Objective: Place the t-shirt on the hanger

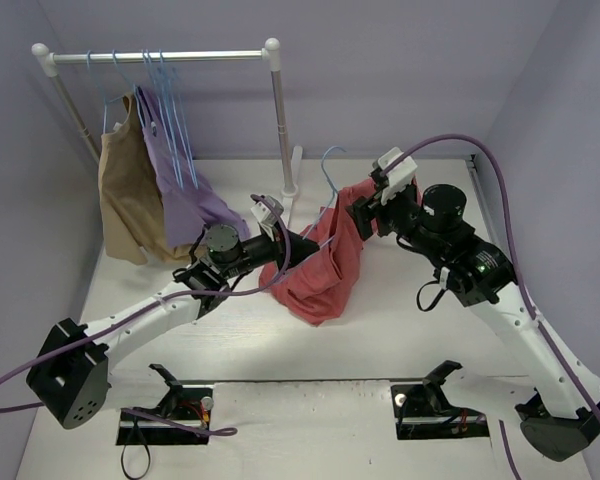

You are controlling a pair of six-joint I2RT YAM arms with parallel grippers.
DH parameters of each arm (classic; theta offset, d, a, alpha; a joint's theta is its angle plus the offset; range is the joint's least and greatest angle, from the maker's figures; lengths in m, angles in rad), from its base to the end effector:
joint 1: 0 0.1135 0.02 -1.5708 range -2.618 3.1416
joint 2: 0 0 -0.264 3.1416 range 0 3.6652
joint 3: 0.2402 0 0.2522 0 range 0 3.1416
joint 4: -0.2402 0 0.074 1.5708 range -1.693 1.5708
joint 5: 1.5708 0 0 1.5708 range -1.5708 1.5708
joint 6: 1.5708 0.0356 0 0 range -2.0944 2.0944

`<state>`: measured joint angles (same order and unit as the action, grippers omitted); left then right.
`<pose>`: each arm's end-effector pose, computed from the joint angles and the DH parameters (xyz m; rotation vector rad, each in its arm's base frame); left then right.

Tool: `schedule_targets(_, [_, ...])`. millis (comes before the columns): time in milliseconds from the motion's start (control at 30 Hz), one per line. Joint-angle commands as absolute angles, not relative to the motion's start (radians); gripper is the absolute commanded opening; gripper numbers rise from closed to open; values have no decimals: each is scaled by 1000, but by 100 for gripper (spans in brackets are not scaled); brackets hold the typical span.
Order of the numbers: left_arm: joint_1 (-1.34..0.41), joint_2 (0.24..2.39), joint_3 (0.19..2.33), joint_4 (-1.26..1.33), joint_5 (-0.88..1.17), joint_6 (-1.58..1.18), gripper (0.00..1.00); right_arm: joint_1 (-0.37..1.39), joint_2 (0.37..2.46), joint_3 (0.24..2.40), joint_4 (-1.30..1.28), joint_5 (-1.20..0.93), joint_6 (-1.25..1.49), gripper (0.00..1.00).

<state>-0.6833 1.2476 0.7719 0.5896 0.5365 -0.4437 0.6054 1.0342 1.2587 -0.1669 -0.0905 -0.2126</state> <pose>0.2098 -0.1942 0.3169 0.6564 1.4751 -1.2824 0.1789 0.1277 0.4597 -0.6730 1.3690 0.3827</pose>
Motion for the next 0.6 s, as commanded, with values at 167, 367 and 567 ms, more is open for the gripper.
schedule_targets(167, [-550,1162,784,737,765,-502,0,542,1068,1278,-188,-115,-437,69])
schedule_targets(367, [-548,1150,807,686,831,-485,0,537,1159,1359,-188,-186,-512,70])
schedule_targets(567, [-549,1144,837,642,869,-472,0,534,1247,1404,-191,-206,-560,69])
